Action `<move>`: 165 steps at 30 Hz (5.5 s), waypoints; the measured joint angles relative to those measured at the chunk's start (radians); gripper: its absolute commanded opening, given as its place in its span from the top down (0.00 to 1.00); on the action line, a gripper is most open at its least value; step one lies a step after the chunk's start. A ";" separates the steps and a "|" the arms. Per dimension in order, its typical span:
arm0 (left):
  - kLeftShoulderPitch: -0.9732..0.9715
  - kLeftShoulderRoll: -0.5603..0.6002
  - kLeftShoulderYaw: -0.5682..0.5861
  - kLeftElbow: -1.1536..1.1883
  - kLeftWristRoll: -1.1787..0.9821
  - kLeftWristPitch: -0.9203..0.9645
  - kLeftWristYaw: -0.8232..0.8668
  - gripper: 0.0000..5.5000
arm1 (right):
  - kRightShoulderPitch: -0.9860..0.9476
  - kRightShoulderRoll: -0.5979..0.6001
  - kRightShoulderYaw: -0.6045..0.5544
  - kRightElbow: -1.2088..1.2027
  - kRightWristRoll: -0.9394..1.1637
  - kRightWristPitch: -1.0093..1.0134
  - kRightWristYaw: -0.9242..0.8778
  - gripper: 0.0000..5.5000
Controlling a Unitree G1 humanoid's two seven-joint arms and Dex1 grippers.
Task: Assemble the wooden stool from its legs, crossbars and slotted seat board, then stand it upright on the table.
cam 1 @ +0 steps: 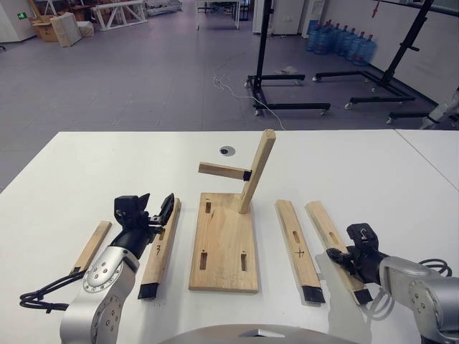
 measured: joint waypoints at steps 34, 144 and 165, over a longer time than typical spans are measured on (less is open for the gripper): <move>-0.242 0.271 0.011 0.039 -0.523 -0.043 -0.613 0.38 | -0.549 0.073 0.508 0.198 0.289 -0.794 0.760 0.63; -0.771 0.483 -0.198 0.880 -0.007 -0.303 -1.262 0.63 | -1.039 -0.028 0.386 0.903 0.041 -1.051 0.884 0.36; -0.632 0.309 -0.047 0.864 -0.094 -0.428 -1.212 0.63 | -1.017 -0.046 0.423 0.941 -0.039 -1.098 0.941 0.36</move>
